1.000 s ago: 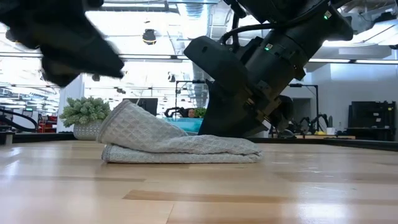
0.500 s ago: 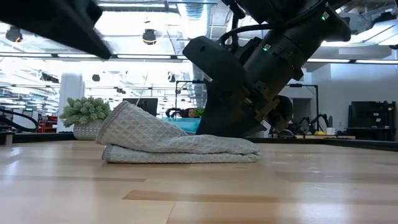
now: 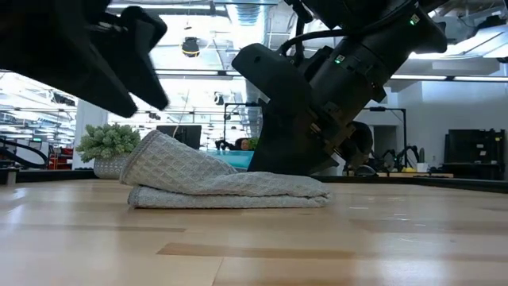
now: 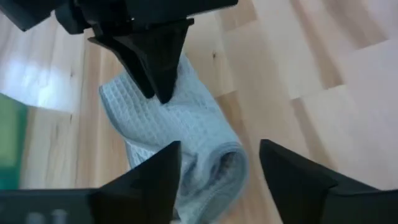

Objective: Fold microfiber towels
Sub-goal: Fold the gray microfiber towel

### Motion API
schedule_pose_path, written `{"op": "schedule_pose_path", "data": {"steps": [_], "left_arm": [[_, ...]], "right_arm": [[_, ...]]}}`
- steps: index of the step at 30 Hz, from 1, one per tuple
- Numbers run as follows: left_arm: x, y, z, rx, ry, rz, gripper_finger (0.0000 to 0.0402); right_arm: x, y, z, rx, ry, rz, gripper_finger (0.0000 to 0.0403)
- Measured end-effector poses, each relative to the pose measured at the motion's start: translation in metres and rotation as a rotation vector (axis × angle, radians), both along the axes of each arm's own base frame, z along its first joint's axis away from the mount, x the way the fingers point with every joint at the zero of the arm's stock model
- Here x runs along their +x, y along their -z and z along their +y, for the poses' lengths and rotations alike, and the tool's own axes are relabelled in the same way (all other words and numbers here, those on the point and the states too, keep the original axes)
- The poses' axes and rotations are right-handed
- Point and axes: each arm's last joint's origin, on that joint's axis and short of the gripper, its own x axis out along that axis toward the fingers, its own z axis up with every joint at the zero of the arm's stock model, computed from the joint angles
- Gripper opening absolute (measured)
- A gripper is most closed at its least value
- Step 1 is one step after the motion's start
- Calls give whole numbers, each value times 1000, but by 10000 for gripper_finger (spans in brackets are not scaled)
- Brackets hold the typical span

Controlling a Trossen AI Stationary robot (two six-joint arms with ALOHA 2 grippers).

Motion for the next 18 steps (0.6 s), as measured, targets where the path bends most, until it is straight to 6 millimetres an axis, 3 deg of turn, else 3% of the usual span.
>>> {"op": "schedule_pose_path", "data": {"steps": [5, 11, 18], "left_arm": [[8, 19, 0, 48, -10, 21, 250], [11, 46, 0, 148, -13, 80, 259], [15, 41, -1, 145, -50, 75, 230]], "right_arm": [[0, 0, 0, 0, 0, 0, 153], [0, 0, 0, 3, -3, 2, 154], [0, 0, 0, 14, -13, 7, 150]]}}
